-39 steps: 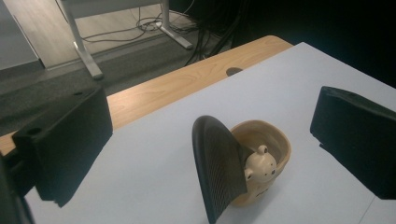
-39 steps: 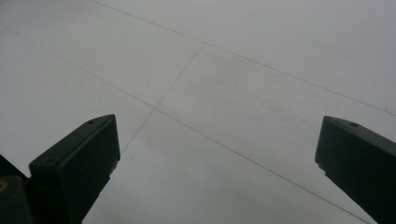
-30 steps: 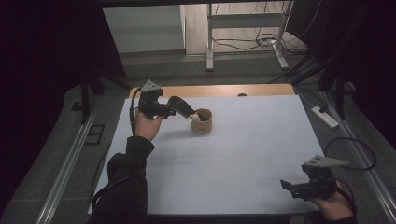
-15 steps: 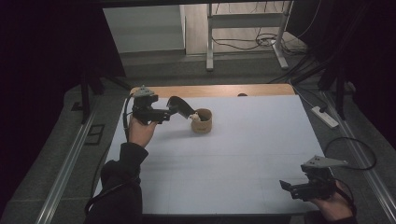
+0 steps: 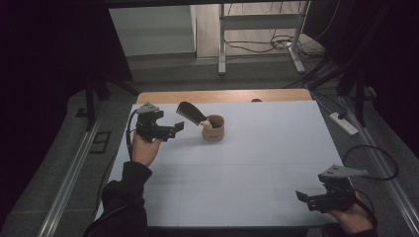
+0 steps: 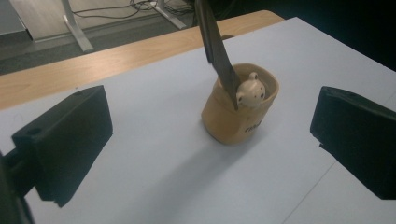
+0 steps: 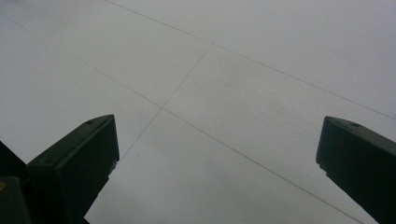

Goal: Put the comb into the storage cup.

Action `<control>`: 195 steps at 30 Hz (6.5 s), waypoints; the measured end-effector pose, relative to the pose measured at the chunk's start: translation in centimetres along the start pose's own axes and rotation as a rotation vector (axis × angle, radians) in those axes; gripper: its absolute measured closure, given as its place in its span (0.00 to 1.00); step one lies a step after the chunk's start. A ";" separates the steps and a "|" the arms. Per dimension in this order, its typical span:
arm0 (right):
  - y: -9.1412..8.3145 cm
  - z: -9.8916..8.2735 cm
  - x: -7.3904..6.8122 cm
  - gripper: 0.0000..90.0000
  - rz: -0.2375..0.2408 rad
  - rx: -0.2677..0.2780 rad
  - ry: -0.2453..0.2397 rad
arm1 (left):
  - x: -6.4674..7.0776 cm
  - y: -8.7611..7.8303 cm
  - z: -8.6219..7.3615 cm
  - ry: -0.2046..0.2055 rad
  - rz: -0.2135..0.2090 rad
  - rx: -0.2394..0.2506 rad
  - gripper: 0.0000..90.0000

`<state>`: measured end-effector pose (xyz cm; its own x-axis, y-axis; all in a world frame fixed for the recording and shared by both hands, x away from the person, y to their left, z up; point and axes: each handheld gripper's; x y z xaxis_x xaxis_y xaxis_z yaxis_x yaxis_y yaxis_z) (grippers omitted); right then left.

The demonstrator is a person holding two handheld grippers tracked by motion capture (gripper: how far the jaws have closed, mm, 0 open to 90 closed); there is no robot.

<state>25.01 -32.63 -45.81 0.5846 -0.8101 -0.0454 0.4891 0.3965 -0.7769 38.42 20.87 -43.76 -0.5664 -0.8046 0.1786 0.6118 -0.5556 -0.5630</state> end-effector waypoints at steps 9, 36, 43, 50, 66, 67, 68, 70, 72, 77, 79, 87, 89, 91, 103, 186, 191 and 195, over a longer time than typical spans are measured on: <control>0.0 0.0 0.1 0.00 0.004 0.005 0.010 | 0.1 0.1 -1.4 -0.014 -0.009 -0.012 0.00; -0.1 0.0 0.0 0.00 -0.004 0.013 0.001 | 1.0 -1.8 -2.8 -0.033 -0.027 -0.039 0.00; -0.1 0.0 -0.1 0.00 -0.008 0.012 -0.006 | 1.2 -2.7 -3.3 -0.025 -0.001 -0.038 0.00; -0.1 0.0 -0.2 0.00 -0.009 0.012 -0.014 | 1.7 -3.0 -3.8 0.002 0.023 -0.066 0.00; -0.1 0.0 -0.2 0.00 -0.014 0.014 -0.014 | 2.3 -3.9 -5.0 -0.006 0.025 -0.090 0.00; -0.1 0.0 -0.2 0.00 -0.015 0.015 -0.014 | 2.3 -3.9 -5.0 -0.008 0.031 -0.094 0.00; -0.2 0.0 -0.2 0.00 -0.015 0.016 -0.013 | 2.4 -4.0 -5.1 -0.011 0.032 -0.096 0.00; -0.2 0.0 -0.2 0.00 -0.014 0.015 -0.012 | 2.5 -4.1 -5.2 -0.015 0.032 -0.096 0.00; -0.2 0.0 -0.2 0.00 -0.013 0.016 -0.011 | 2.5 -4.3 -5.3 -0.017 0.031 -0.097 0.00; -0.2 0.0 -0.2 0.00 -0.014 0.016 -0.012 | 2.8 -4.7 -5.6 -0.018 0.031 -0.095 0.00; -0.2 0.0 -0.2 0.00 -0.015 0.015 -0.012 | 2.9 -4.8 -5.8 -0.020 0.032 -0.097 0.00; -0.2 0.0 -0.2 0.00 -0.016 0.014 -0.012 | 3.1 -5.5 -6.3 -0.028 0.037 -0.095 0.00; -0.2 0.0 -0.2 0.00 -0.016 0.016 -0.011 | 3.2 -5.7 -6.4 -0.026 0.039 -0.095 0.00; -0.2 0.0 -0.2 0.00 -0.017 0.016 -0.012 | 3.3 -5.9 -6.5 -0.029 0.039 -0.092 0.00; -0.2 0.0 -0.3 0.00 -0.019 0.016 -0.014 | 3.5 -7.2 -7.4 -0.041 0.047 -0.082 0.00; -0.1 0.0 -0.4 0.00 -0.034 0.003 -0.016 | 4.9 -15.3 -14.7 -0.113 0.134 -0.080 0.00; 0.0 0.1 -0.3 0.00 -0.036 0.002 -0.016 | 5.2 -15.3 -15.1 -0.111 0.132 -0.091 0.00; -0.1 0.0 -0.3 0.00 -0.037 0.003 -0.015 | 5.6 -15.1 -15.4 -0.098 0.140 -0.115 0.00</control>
<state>24.81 -32.36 -45.72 0.5760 -0.8174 -0.0075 0.5120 0.3678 -0.7762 17.49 28.00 -46.71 -0.4201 -0.8920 0.1668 0.6104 -0.4138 -0.6754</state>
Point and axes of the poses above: each handheld gripper's, and its own axes: y roughly forward along the jaws, z roughly out of its top, x roughly to its right, and after that the axes turned 5 degrees about -x, right-handed
